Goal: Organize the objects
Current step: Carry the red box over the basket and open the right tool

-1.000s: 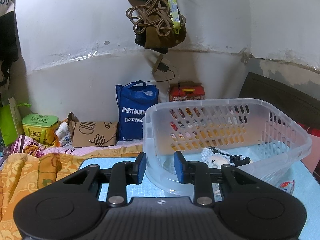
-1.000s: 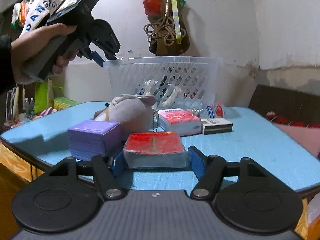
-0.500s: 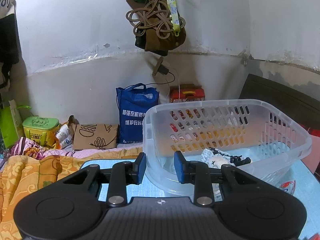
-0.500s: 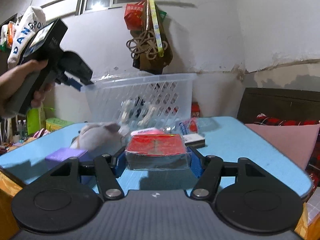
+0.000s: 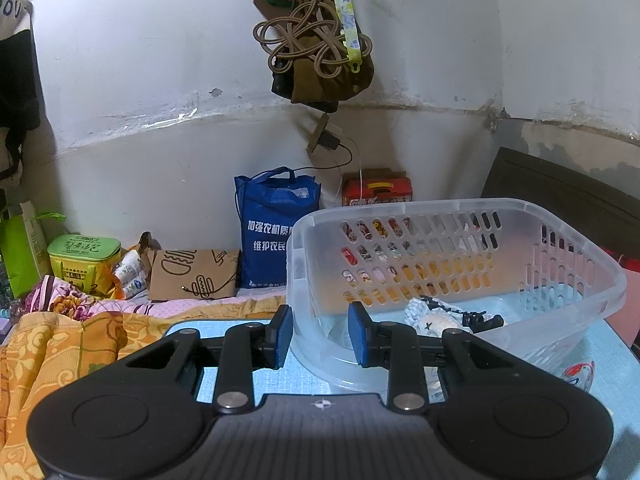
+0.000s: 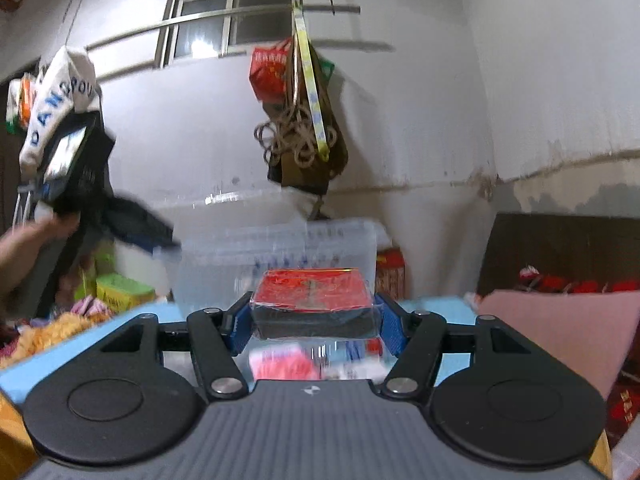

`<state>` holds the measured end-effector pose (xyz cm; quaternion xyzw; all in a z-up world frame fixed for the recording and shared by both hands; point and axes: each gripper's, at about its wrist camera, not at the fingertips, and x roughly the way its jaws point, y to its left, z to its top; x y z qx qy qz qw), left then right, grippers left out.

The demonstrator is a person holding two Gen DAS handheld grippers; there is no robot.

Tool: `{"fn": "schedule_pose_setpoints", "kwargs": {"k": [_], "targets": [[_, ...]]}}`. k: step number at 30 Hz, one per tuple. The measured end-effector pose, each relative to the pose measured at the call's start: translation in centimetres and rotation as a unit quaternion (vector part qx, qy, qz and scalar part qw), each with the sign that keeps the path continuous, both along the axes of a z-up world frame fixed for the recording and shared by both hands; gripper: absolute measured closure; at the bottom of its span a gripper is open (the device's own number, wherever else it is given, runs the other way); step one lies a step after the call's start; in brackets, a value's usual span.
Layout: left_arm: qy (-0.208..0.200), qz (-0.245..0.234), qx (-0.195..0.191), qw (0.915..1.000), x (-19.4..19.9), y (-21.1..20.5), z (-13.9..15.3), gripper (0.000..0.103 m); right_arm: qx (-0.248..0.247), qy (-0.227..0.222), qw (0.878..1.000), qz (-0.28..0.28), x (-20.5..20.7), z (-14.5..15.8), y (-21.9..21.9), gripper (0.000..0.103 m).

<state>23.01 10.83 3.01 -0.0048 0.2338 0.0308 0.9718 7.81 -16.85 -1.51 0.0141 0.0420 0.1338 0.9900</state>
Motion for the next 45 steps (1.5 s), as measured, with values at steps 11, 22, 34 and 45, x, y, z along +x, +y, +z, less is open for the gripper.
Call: {"fn": "schedule_pose_setpoints", "kwargs": {"k": [11,22,34,45], "targets": [[0.002,-0.001,-0.002,1.0000,-0.1,0.0,-0.1,0.068,-0.001,-0.018,1.000,0.024,5.5,5.3,0.8,0.038],[0.006,-0.002,-0.006,1.0000,0.1,0.0,-0.1,0.068,-0.056,0.072,0.995,0.028,14.8,7.0,5.0,0.038],[0.005,-0.003,-0.005,1.0000,0.1,0.0,-0.2,0.068,-0.080,0.047,0.996,-0.009,14.6,5.8,5.3,0.000],[0.005,-0.002,-0.001,1.0000,-0.1,-0.1,-0.1,0.068,-0.016,0.069,0.997,-0.020,11.9,5.0,1.5,0.000]]}}
